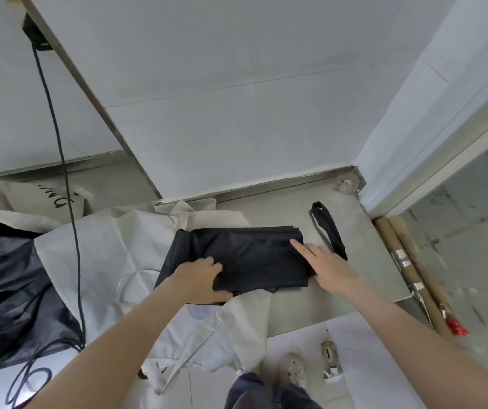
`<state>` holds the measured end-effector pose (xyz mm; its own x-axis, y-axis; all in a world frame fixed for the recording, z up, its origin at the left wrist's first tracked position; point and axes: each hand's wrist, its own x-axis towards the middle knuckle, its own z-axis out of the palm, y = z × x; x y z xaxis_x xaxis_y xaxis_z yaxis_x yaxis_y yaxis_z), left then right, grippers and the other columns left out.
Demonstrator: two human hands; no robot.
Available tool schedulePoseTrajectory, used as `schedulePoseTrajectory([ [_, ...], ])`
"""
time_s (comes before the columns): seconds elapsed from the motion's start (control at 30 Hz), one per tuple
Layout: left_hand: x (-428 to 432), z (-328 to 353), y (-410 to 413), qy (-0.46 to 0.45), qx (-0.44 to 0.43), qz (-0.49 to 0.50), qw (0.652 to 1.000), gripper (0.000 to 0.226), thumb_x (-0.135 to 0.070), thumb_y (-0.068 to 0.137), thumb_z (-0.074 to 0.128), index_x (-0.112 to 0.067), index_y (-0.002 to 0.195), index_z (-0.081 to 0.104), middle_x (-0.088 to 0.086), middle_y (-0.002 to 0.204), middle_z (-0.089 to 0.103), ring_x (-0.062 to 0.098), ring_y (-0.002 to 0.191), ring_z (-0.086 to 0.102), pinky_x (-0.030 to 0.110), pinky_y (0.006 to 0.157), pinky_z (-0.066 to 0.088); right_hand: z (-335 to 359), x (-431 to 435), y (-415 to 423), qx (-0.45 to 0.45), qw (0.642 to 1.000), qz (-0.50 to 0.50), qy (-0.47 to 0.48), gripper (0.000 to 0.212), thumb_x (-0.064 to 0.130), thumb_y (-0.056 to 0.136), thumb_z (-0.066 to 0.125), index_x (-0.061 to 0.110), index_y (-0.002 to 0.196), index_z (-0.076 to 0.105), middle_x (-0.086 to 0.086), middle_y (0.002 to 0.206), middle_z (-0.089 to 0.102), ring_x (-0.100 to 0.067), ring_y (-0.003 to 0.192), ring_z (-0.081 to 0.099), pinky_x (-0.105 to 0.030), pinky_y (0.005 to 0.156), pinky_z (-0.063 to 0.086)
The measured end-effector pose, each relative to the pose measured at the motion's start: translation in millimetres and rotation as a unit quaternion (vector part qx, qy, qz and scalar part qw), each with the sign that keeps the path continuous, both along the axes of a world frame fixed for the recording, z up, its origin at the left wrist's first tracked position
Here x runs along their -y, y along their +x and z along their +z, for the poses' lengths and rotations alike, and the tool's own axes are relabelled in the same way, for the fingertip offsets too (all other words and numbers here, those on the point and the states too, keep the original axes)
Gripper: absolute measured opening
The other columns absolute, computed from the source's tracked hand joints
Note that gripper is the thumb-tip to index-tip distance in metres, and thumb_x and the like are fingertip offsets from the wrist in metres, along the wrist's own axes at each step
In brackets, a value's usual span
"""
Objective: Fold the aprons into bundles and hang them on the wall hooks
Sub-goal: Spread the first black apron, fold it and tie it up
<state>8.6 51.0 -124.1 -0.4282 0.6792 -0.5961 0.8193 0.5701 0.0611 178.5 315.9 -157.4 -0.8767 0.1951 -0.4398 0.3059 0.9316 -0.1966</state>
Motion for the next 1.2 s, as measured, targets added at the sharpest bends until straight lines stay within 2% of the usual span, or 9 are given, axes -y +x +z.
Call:
schedulePoseTrajectory([
  [0.13, -23.5, -3.2, -16.9, 0.224, -0.101, 0.114, 0.963, 0.035, -0.034, 0.098, 0.043, -0.016, 0.127, 0.051, 0.007, 0.124, 0.052, 0.025, 0.11, 0.049, 0.036, 0.093, 0.041, -4.4, -10.1, 9.9, 0.024, 0.999, -0.011, 0.024, 0.083, -0.001, 0.087, 0.048, 0.027, 0.153, 0.005, 0.004, 0.139, 0.037, -0.021, 0.123, 0.039, -0.029, 0.09, 0.038],
  [0.27, -17.5, -12.1, -38.5, 0.282, -0.189, 0.409, 0.847, 0.035, -0.014, 0.097, 0.044, -0.004, 0.13, 0.048, 0.024, 0.127, 0.047, 0.043, 0.111, 0.044, 0.05, 0.091, 0.036, 3.0, -17.2, 5.9, 0.043, 0.996, -0.059, -0.043, 0.08, 0.001, 0.081, 0.047, 0.025, 0.151, 0.016, 0.005, 0.143, 0.033, -0.022, 0.133, 0.027, -0.034, 0.106, 0.025],
  [0.37, 1.6, -17.4, -63.1, 0.199, -0.041, 0.587, 0.784, 0.045, -0.032, 0.102, 0.027, -0.004, 0.134, 0.044, 0.023, 0.134, 0.046, 0.041, 0.123, 0.041, 0.047, 0.102, 0.033, 11.5, -10.0, -13.8, -0.021, 0.992, -0.094, -0.081, 0.075, 0.002, 0.081, 0.048, 0.019, 0.15, 0.024, 0.0, 0.149, 0.03, -0.022, 0.138, 0.021, -0.031, 0.113, 0.017],
  [0.47, 10.9, -15.5, -71.8, 0.204, 0.215, 0.692, 0.658, 0.054, -0.049, 0.098, 0.038, -0.005, 0.125, 0.054, 0.016, 0.128, 0.055, 0.032, 0.111, 0.052, 0.04, 0.096, 0.04, 12.9, 8.4, -40.7, -0.087, 0.985, -0.113, -0.096, 0.067, 0.012, 0.09, 0.052, 0.015, 0.151, 0.022, -0.005, 0.155, 0.021, -0.023, 0.142, 0.016, -0.03, 0.116, 0.016],
  [0.63, 26.3, -9.7, -64.4, 0.185, 0.446, 0.607, 0.631, 0.057, -0.057, 0.087, 0.054, -0.007, 0.114, 0.065, 0.011, 0.108, 0.063, 0.026, 0.1, 0.055, 0.035, 0.091, 0.042, 6.5, 37.1, -79.5, -0.059, 0.996, -0.051, 0.044, 0.086, 0.037, 0.09, 0.06, 0.019, 0.153, 0.005, -0.012, 0.16, -0.005, -0.028, 0.147, -0.011, -0.046, 0.117, -0.005],
  [0.73, 31.2, -10.6, -57.4, 0.207, 0.507, 0.576, 0.607, 0.052, -0.053, 0.078, 0.065, -0.013, 0.11, 0.066, 0.007, 0.107, 0.063, 0.023, 0.099, 0.056, 0.033, 0.089, 0.045, 2.8, 46.1, -93.2, -0.037, 0.999, 0.015, -0.01, 0.093, 0.036, 0.09, 0.062, 0.023, 0.153, -0.004, -0.006, 0.161, -0.01, -0.022, 0.146, -0.018, -0.043, 0.115, -0.013],
  [0.97, 31.2, -19.1, -53.7, 0.29, 0.553, 0.56, 0.544, 0.038, -0.045, 0.094, 0.047, -0.016, 0.11, 0.065, 0.01, 0.116, 0.064, 0.024, 0.105, 0.06, 0.038, 0.097, 0.046, -4.2, 60.9, -109.9, -0.037, 0.993, 0.043, -0.1, 0.056, 0.032, 0.09, 0.063, 0.018, 0.139, 0.041, 0.0, 0.141, 0.041, -0.02, 0.138, 0.026, -0.032, 0.117, 0.005],
  [1.03, 26.7, -18.8, -55.1, 0.316, 0.527, 0.552, 0.563, 0.039, -0.041, 0.1, 0.036, -0.016, 0.104, 0.065, 0.003, 0.114, 0.065, 0.017, 0.103, 0.06, 0.029, 0.088, 0.047, -1.9, 60.5, -110.5, -0.035, 0.993, 0.034, -0.106, 0.038, 0.028, 0.093, 0.06, 0.015, 0.127, 0.052, -0.001, 0.127, 0.05, -0.023, 0.126, 0.036, -0.03, 0.108, 0.024],
  [1.2, 22.8, -9.3, -59.8, 0.241, 0.418, 0.412, 0.773, 0.042, -0.065, 0.083, 0.052, -0.026, 0.073, 0.065, -0.011, 0.098, 0.069, 0.011, 0.099, 0.059, 0.027, 0.096, 0.039, 7.6, 50.3, -99.5, 0.009, 0.986, 0.015, -0.163, 0.01, 0.02, 0.097, 0.051, 0.021, 0.107, 0.052, 0.001, 0.107, 0.063, -0.022, 0.099, 0.056, -0.037, 0.084, 0.047],
])
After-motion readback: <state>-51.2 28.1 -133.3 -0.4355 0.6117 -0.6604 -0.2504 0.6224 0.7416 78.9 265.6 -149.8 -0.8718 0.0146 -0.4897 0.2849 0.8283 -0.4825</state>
